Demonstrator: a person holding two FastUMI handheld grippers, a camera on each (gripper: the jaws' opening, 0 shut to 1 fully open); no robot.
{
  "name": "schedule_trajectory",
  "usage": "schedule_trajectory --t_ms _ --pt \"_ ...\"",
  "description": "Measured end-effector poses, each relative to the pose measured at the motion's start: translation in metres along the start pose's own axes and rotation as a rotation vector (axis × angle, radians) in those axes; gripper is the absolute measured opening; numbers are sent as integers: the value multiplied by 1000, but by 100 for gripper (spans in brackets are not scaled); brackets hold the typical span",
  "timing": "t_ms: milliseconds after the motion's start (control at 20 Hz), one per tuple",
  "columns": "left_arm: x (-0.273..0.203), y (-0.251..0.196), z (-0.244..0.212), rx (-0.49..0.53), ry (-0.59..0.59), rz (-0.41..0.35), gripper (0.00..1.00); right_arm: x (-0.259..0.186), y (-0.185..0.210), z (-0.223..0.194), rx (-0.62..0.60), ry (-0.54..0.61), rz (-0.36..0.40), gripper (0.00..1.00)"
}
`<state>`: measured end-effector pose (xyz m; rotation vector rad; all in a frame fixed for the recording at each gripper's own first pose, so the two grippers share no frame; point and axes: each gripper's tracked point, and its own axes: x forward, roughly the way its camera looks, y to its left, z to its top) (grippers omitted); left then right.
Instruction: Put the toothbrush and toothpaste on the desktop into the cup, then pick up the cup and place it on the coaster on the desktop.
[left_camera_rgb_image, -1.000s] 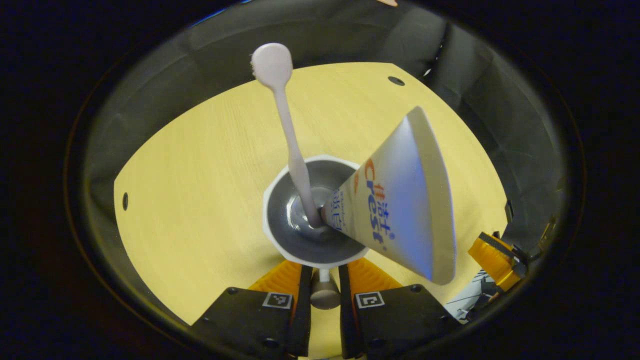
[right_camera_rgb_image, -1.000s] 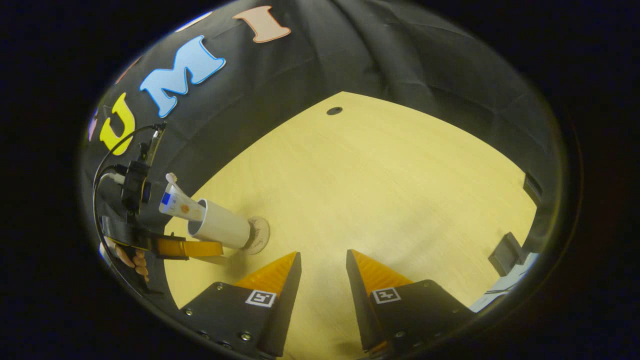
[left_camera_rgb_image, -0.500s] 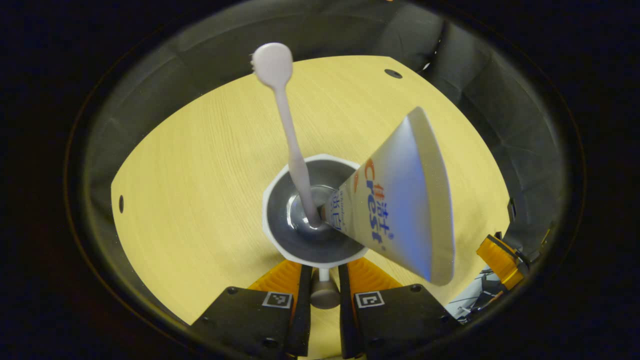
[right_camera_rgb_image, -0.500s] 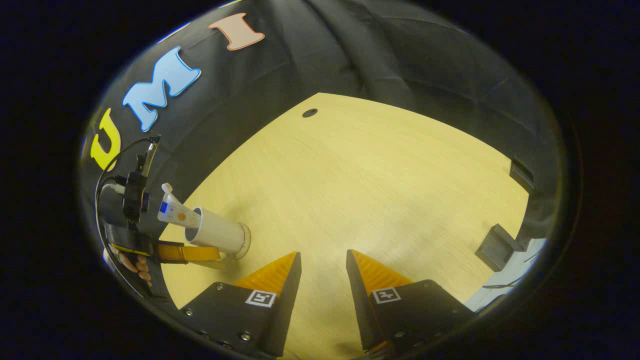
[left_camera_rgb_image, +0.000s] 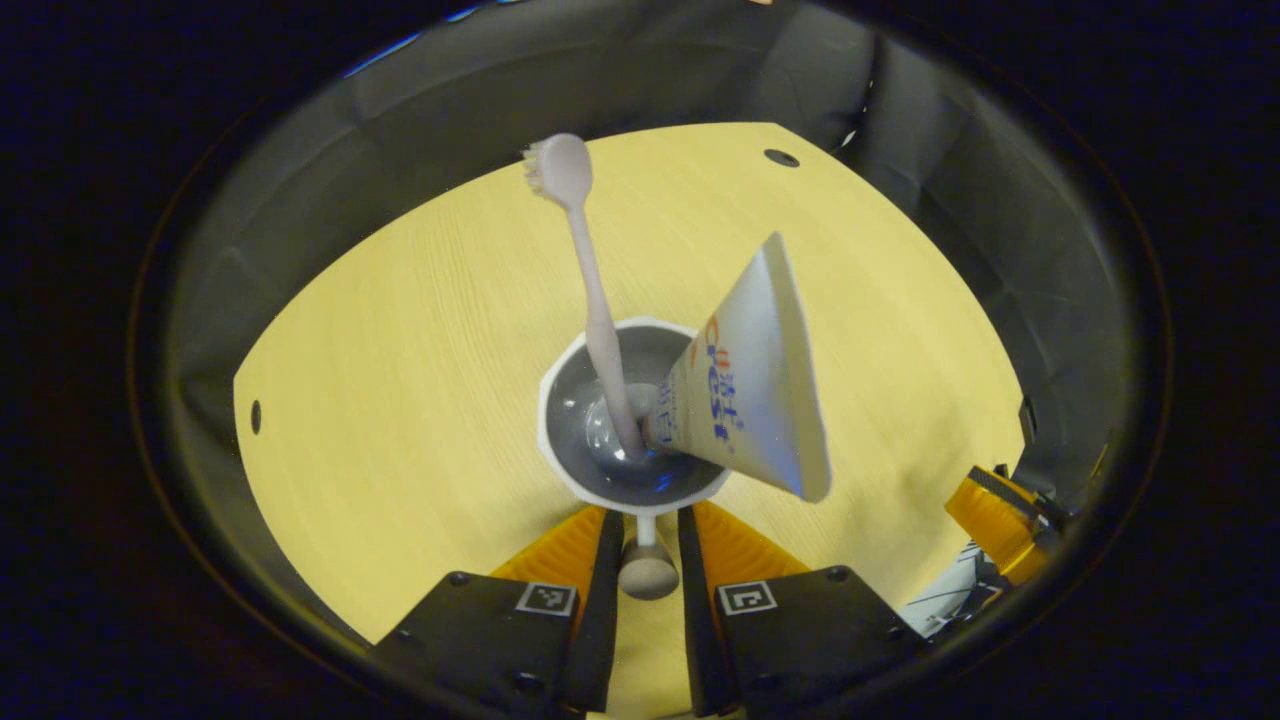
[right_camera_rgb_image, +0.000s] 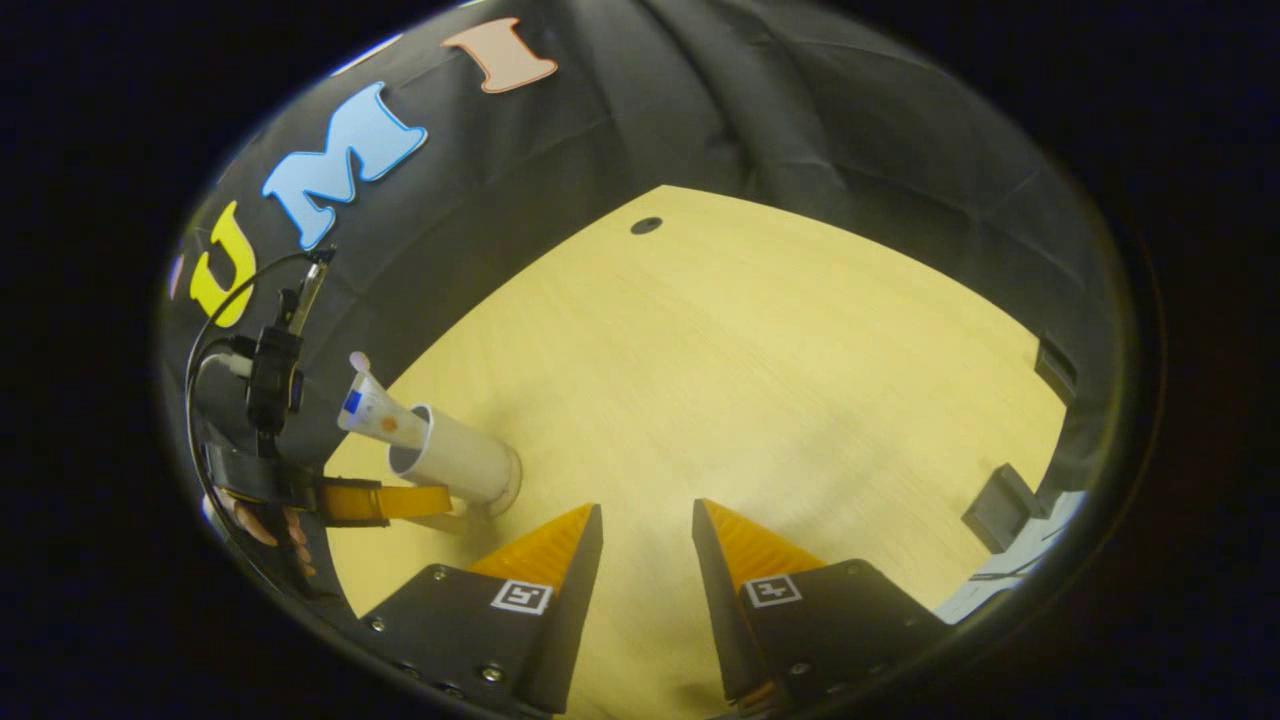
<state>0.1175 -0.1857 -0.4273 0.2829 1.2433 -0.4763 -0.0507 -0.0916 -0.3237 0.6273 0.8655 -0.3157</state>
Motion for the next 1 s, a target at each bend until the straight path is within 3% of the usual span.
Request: schedule_trajectory --t_ms 200,250,300,350,400,500,600,650,700,950,1000 --pt "-27 4 -5 -17 -46 -2 31 -10 21 11 -46 -19 42 55" --pt "-35 4 -6 -22 -67 -5 43 -13 30 16 -66 -29 58 55" --pt "-43 4 -9 -29 -84 -11 39 -16 39 19 -90 -38 75 55" --pt "-52 5 -10 -34 -108 -14 46 -18 49 23 -114 -47 92 55" --pt "-63 6 -9 -37 -141 -13 39 -23 59 27 -140 -58 112 55" --pt "-85 13 -5 -37 -212 11 40 -30 81 37 -184 -82 153 55" --pt "-111 19 4 -41 -314 39 40 -41 105 49 -231 -118 199 55" --pt "-128 22 9 -45 -377 51 34 -47 115 55 -254 -137 217 55" --pt "-150 26 14 -49 -450 68 46 -53 125 61 -281 -164 237 55" --pt "-278 57 25 -62 -826 162 45 -96 178 98 -412 -333 321 55" --pt "-298 62 21 -75 -898 184 53 -107 188 106 -433 -373 338 55"
